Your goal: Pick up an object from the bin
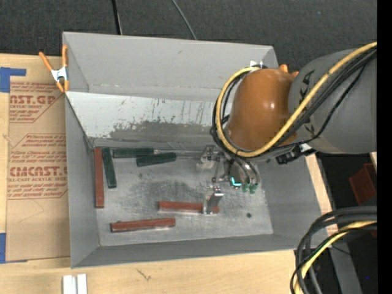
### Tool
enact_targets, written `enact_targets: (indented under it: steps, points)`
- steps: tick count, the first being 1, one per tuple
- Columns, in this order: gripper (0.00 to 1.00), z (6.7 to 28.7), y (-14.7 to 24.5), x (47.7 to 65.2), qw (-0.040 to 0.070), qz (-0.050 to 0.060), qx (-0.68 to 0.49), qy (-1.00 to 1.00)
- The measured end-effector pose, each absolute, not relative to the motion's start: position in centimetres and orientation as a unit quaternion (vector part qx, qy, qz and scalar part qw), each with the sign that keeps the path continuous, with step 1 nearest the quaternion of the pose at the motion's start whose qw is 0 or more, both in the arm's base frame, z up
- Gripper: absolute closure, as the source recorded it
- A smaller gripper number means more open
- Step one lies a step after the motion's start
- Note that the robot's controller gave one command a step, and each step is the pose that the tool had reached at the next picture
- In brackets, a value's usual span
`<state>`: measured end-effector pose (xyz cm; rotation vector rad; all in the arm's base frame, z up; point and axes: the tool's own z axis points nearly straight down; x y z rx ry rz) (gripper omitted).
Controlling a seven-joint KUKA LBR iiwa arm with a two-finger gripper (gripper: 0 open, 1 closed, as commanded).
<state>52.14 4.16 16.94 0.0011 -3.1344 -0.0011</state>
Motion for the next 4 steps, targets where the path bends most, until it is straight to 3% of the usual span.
enact_targets:
  steps: [1, 2, 3, 4]
  points:
    - [0.0, 17.3, 4.1, 52.3, 0.0, -0.001, 0.0, -1.0]
    - [1.0, 7.8, 6.2, 51.1, 0.001, -0.001, 0.026, -1.0]
    - [1.0, 7.8, 6.2, 51.1, 0.001, -0.001, 0.026, -1.0]
    - [1.0, 21.4, 6.9, 50.6, -0.001, 0.0, 0.031, -1.0]
